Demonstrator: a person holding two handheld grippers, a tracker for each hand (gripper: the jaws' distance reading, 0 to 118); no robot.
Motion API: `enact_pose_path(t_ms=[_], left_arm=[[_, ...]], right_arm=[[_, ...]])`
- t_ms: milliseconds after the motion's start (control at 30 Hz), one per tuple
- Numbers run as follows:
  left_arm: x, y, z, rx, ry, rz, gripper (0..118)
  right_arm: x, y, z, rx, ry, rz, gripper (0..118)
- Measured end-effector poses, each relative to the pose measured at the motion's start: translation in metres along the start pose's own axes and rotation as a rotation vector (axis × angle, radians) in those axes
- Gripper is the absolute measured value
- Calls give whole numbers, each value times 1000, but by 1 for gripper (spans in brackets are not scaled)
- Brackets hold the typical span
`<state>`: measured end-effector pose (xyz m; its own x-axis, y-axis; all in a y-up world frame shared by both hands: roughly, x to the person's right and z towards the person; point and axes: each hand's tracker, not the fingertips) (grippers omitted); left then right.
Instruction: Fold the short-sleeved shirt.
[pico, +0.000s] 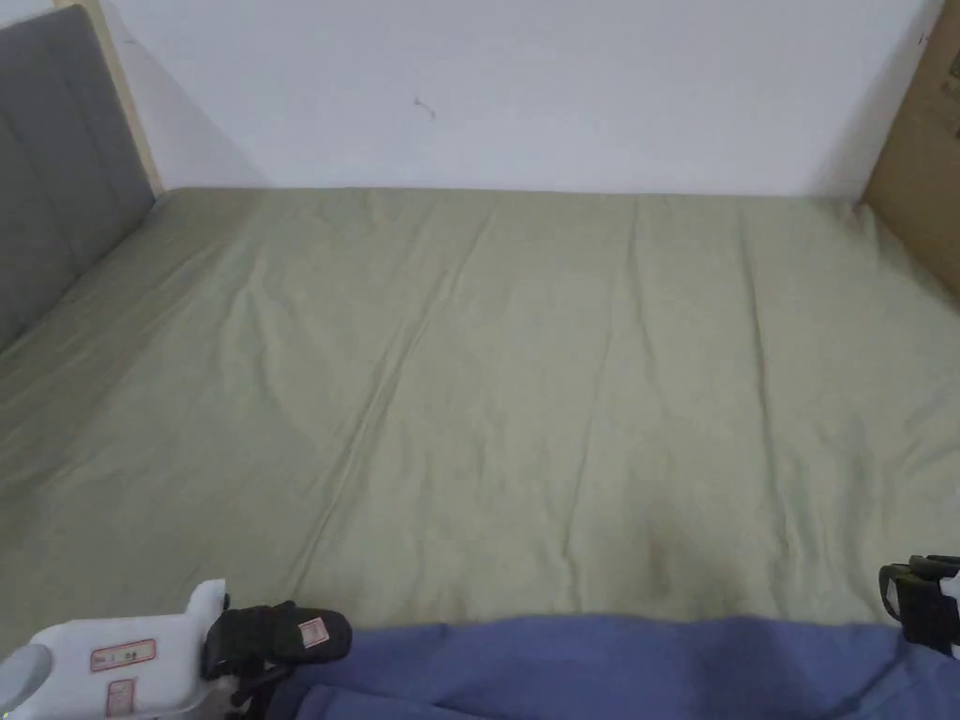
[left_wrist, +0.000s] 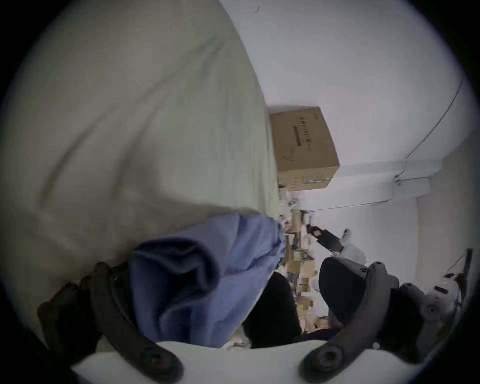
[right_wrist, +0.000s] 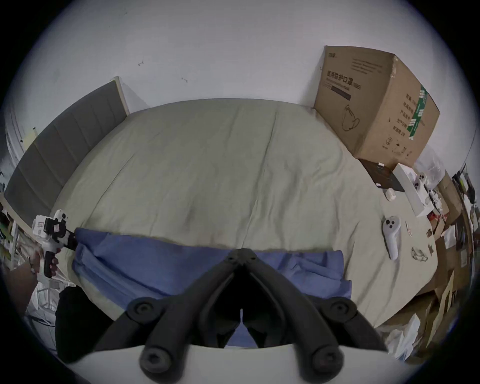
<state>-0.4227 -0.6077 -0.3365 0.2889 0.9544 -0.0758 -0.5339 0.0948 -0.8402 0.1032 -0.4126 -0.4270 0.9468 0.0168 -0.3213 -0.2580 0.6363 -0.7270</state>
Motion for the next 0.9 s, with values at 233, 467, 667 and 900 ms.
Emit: enact_pose_path(t_ms=[233, 467, 667, 900], left_arm=[[-33, 6, 1, 61, 286, -13, 6], [28, -24, 4, 172, 364, -207, 6], [123, -45, 4, 271, 1012, -613, 6], [176, -57, -56, 228, 793, -548, 6]], right_arm=[[-10, 4, -11, -11, 62, 28, 0], [-5, -2, -11, -23, 84, 15, 0], [7, -8, 0, 2, 90, -6, 0], [22, -20, 14, 22, 102, -36, 0]])
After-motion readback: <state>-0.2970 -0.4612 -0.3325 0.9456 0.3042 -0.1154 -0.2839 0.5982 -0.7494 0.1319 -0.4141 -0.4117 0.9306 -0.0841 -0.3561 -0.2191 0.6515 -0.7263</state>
